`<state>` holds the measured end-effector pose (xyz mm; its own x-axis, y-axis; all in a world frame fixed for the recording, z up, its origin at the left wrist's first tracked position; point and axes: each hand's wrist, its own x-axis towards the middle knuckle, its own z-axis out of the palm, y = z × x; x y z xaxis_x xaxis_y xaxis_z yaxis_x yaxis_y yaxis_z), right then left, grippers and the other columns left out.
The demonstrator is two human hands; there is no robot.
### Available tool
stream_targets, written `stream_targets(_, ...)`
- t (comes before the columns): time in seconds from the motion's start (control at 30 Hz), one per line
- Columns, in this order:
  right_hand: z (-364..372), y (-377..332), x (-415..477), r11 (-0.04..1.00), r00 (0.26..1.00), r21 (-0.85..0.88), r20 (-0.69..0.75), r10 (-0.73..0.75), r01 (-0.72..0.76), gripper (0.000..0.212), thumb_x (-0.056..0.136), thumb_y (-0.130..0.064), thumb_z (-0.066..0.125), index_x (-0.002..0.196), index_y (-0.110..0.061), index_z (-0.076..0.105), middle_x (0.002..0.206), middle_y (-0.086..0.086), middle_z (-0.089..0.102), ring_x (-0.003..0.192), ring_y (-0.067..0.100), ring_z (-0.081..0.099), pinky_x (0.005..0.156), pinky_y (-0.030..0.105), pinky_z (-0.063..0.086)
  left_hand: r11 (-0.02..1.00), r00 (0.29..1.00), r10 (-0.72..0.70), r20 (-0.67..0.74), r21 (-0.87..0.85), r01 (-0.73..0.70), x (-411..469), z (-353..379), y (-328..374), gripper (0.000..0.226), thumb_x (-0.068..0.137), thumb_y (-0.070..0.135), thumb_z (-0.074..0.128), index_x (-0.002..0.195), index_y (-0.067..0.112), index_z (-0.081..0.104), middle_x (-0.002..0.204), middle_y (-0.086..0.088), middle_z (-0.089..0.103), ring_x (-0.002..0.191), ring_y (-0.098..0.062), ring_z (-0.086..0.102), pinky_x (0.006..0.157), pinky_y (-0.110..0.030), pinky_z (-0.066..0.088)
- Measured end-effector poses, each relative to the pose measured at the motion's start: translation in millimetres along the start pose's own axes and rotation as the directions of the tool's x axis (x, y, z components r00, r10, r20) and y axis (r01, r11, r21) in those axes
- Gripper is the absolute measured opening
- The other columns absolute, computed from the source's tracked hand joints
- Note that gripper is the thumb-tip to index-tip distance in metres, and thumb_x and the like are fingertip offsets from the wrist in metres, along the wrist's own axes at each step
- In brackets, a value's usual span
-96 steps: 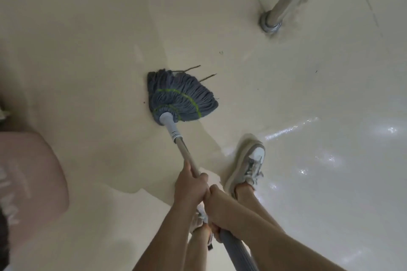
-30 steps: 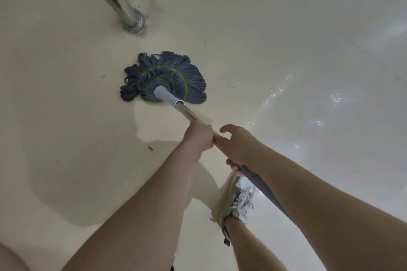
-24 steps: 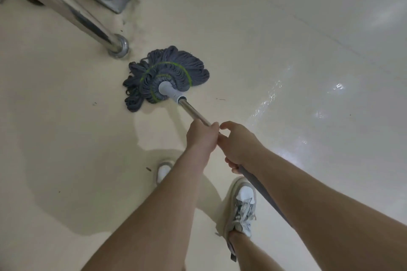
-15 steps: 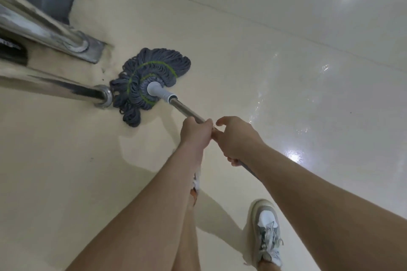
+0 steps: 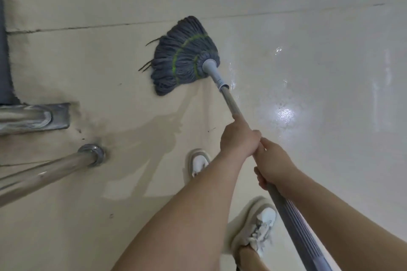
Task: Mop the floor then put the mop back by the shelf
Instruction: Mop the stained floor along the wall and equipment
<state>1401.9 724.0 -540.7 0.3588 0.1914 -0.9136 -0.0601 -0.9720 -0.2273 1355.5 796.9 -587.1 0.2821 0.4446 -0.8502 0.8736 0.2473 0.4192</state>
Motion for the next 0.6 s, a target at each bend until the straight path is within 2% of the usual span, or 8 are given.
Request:
stream_targets(0.13, 16, 10, -28, 0.999, 0.997, -0.038, 0.075, -0.003, 0.006, 0.030, 0.100, -0.023, 0.025, 0.093, -0.011, 0.052, 0.058, 0.012, 0.052, 0.036, 0.021, 0.046, 0.047, 0.029, 0.042, 0.997, 0.998, -0.046, 0.045, -0.067, 0.049, -19, 3, -19, 0.053, 0.082, 0.027, 0.056, 0.130, 0.013, 0.038, 0.107, -0.004, 0.059, 0.086, -0.025, 0.053, 0.070, -0.032, 0.041)
stream_targets(0.23, 44, 8, -45, 0.954, 0.976, -0.248, 0.176, -0.124, 0.166, 0.015, 0.097, -0.008, 0.039, 0.093, -0.018, 0.049, 0.080, 0.010, 0.059, 0.064, 0.026, 0.060, 0.058, 0.033, 0.044, 0.986, 0.992, -0.117, -0.036, -0.125, 0.112, -36, -11, -54, 0.041, 0.082, 0.028, 0.057, 0.120, 0.013, 0.049, 0.111, -0.003, 0.062, 0.087, -0.023, 0.053, 0.073, -0.029, 0.040)
stream_targets(0.3, 67, 11, -59, 0.894, 0.958, -0.379, 0.245, -0.150, 0.237, 0.023, 0.094, -0.001, 0.046, 0.115, -0.010, 0.051, 0.110, 0.016, 0.062, 0.092, 0.035, 0.063, 0.067, 0.031, 0.046, 0.978, 0.984, -0.150, -0.096, -0.159, 0.134, -49, -17, -86, 0.035, 0.079, 0.027, 0.058, 0.110, 0.012, 0.055, 0.105, -0.003, 0.066, 0.086, -0.024, 0.058, 0.073, -0.031, 0.046)
stream_targets(0.33, 78, 17, -64, 0.881, 0.955, -0.403, 0.256, -0.152, 0.248, 0.030, 0.096, -0.004, 0.044, 0.125, -0.005, 0.050, 0.113, 0.017, 0.062, 0.089, 0.034, 0.063, 0.071, 0.032, 0.048, 0.972, 0.979, -0.167, -0.120, -0.188, 0.143, -56, -18, -100, 0.033, 0.077, 0.026, 0.058, 0.106, 0.012, 0.057, 0.102, -0.004, 0.068, 0.087, -0.025, 0.061, 0.075, -0.033, 0.050)
stream_targets(0.4, 94, 34, -69, 0.874, 0.954, -0.411, 0.248, -0.167, 0.259, 0.034, 0.100, -0.012, 0.039, 0.131, -0.004, 0.048, 0.096, 0.015, 0.064, 0.065, 0.026, 0.059, 0.060, 0.030, 0.051, 0.963, 0.968, -0.192, -0.158, -0.221, 0.155, -69, -13, -125, 0.031, 0.075, 0.027, 0.060, 0.101, 0.010, 0.059, 0.100, -0.007, 0.069, 0.090, -0.027, 0.065, 0.078, -0.035, 0.052)
stream_targets(0.43, 98, 45, -72, 0.860, 0.954, -0.435, 0.246, -0.173, 0.268, 0.034, 0.100, -0.012, 0.039, 0.132, -0.005, 0.048, 0.094, 0.014, 0.064, 0.063, 0.025, 0.059, 0.058, 0.029, 0.051, 0.965, 0.967, -0.194, -0.167, -0.212, 0.157, -75, -7, -134, 0.032, 0.075, 0.028, 0.060, 0.101, 0.008, 0.060, 0.101, -0.009, 0.069, 0.091, -0.028, 0.065, 0.077, -0.034, 0.052)
stream_targets(0.53, 100, 94, -81, 0.838, 0.960, -0.485, 0.232, -0.155, 0.252, 0.035, 0.096, -0.006, 0.040, 0.130, -0.008, 0.049, 0.117, 0.014, 0.064, 0.095, 0.035, 0.065, 0.074, 0.036, 0.054, 0.982, 0.979, -0.156, -0.128, -0.125, 0.140, -98, 29, -151, 0.038, 0.080, 0.029, 0.060, 0.111, 0.007, 0.059, 0.103, -0.010, 0.070, 0.096, -0.030, 0.066, 0.079, -0.034, 0.053)
stream_targets(0.6, 96, 136, -93, 0.862, 0.971, -0.457, 0.187, -0.146, 0.218, 0.031, 0.096, -0.003, 0.034, 0.122, -0.009, 0.050, 0.110, 0.013, 0.063, 0.099, 0.034, 0.064, 0.077, 0.037, 0.052, 0.993, 0.992, -0.114, -0.056, -0.022, 0.113, -117, 63, -153, 0.049, 0.082, 0.027, 0.058, 0.125, 0.006, 0.053, 0.112, -0.011, 0.068, 0.098, -0.029, 0.063, 0.077, -0.029, 0.048)
